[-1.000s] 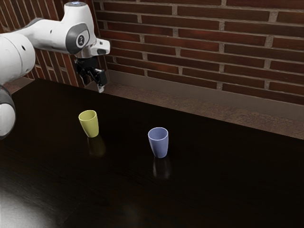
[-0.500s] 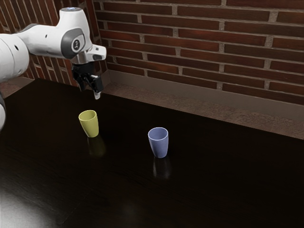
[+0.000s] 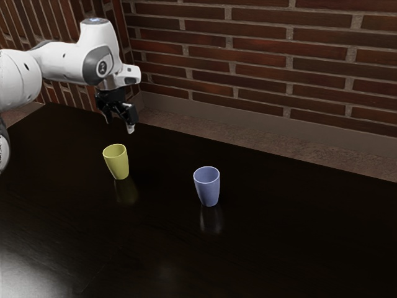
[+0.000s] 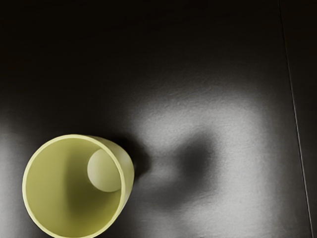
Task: Place the left cup onto the right cup
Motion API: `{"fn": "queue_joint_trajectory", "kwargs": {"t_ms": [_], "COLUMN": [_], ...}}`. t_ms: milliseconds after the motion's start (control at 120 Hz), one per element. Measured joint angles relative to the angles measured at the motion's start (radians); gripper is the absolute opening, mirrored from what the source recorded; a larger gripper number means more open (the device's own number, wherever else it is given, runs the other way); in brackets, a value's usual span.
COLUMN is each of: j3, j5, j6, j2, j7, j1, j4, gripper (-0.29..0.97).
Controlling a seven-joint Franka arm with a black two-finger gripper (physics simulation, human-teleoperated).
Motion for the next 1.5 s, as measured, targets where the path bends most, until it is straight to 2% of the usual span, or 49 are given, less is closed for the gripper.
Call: {"fn": "queue_joint_trajectory", "kwargs": {"t_ms": [192, 542, 1233, 1500], "j3": [0.000, 0.030, 0.070, 0.081], "j5": [-0.005, -0.040, -0.084, -0.105], "j6": [0.050, 0.123, 0.152, 0.175], "j2": [0.008, 0.063, 0.076, 0.027], "j7": [-0.028, -0.033, -0.002, 0.005], "j1": [0.002, 0.007, 0.007, 0.004], "j4": [-0.051, -0.042, -0.047, -0.150], "gripper": [0.68, 0.68, 0.68, 0.68]}}
